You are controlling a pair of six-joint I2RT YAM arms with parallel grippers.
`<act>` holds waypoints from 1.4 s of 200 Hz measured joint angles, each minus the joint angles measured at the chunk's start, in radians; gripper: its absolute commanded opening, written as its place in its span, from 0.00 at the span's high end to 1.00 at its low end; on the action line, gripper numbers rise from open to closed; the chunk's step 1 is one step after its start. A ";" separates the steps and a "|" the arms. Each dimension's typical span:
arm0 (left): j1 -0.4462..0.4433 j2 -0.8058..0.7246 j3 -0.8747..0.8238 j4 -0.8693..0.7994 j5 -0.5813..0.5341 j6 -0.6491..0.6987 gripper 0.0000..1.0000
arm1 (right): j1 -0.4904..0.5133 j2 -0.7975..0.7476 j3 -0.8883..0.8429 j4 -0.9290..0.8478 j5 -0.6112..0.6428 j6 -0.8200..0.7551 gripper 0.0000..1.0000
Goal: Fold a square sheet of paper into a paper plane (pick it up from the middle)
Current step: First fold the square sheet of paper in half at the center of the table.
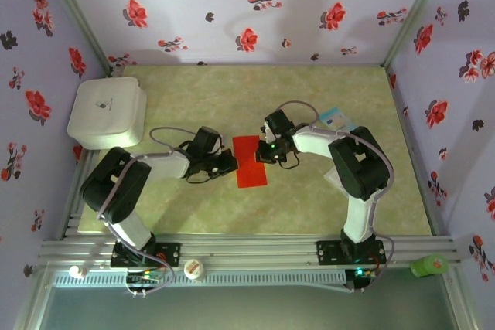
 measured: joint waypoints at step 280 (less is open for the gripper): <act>-0.155 -0.115 -0.072 0.005 -0.065 0.038 0.96 | -0.009 -0.002 0.000 -0.011 0.000 0.000 1.00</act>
